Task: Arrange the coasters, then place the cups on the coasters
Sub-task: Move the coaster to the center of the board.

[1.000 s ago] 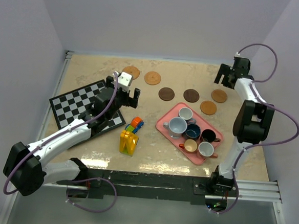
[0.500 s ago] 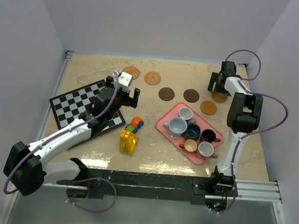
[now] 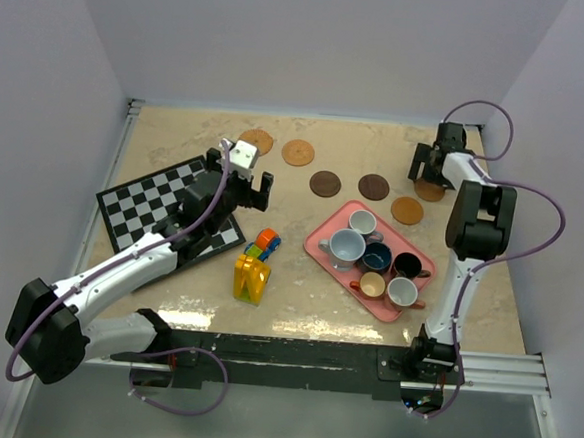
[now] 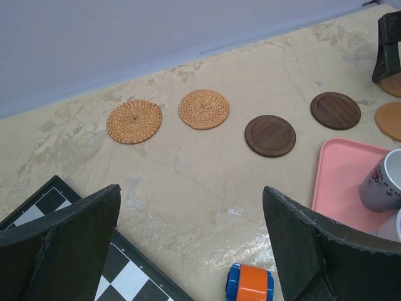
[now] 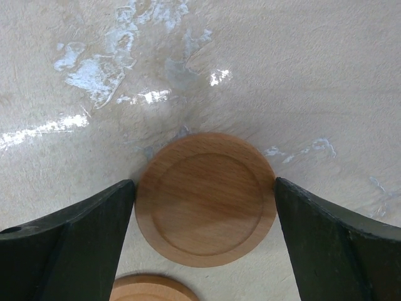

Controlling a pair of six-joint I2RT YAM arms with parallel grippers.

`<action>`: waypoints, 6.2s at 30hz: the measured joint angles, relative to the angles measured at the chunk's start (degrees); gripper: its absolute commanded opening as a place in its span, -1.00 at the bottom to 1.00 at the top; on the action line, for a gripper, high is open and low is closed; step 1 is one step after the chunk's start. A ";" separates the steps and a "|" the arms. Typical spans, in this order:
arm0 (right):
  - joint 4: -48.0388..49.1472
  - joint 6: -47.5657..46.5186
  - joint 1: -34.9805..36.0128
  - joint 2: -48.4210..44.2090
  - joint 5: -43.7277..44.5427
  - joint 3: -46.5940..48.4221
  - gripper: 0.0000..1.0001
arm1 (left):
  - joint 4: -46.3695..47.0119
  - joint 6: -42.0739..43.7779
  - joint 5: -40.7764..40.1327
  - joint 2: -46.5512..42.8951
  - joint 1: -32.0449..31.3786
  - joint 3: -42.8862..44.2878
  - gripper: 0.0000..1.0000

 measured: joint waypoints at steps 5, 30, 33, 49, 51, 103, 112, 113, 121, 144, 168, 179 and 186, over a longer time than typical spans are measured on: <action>4.22 0.07 -0.46 -2.54 -0.13 -5.07 0.83 | -0.02 0.00 0.24 -1.14 0.00 0.00 1.00; 6.29 4.02 -5.33 -19.96 1.07 -29.79 0.62 | 0.04 -0.24 1.90 -4.37 -4.37 -0.22 1.00; 4.96 4.46 -5.49 -21.35 1.03 -31.06 0.61 | 0.04 -0.24 1.88 -4.63 -4.87 -0.22 1.00; -1.18 5.53 -5.88 -25.16 -1.99 -26.25 0.45 | 0.04 0.26 0.37 -4.70 -5.29 -0.26 1.00; -0.28 6.03 -5.95 -25.33 -1.99 -25.81 0.33 | 0.04 0.28 0.22 -4.61 -5.29 -0.26 1.00; 10.36 6.38 -10.01 -24.17 -0.50 -35.47 -0.30 | 0.02 0.90 -0.46 -3.67 -5.33 -0.26 1.00; 10.91 6.62 -10.01 -24.74 -0.55 -36.24 -0.31 | 0.04 0.90 -0.48 -3.67 -5.62 -0.26 1.00; 10.93 6.71 -10.01 -24.74 -0.55 -36.24 -0.31 | 0.04 0.90 -0.48 -3.67 -5.62 -0.26 1.00; 12.28 7.87 -10.01 -24.74 -1.55 -36.59 -0.36 | 0.04 0.92 -0.52 -3.67 -5.62 -0.26 1.00; 18.25 11.63 -10.10 -25.11 -5.01 -38.64 -0.42 | 0.09 1.27 -1.16 -3.43 -5.66 -0.28 1.00; 18.38 12.48 -10.10 -30.60 -3.61 -40.94 -0.28 | 1.03 1.27 -1.95 -2.45 -5.66 -1.22 1.00; 19.37 8.37 -10.05 -43.98 -6.64 -42.34 0.22 | 1.40 0.83 -2.60 -1.36 -5.07 -1.25 1.00; 18.97 7.78 -10.08 -40.06 -6.32 -42.34 0.45 | 1.14 -1.77 0.66 2.69 1.81 -0.42 1.00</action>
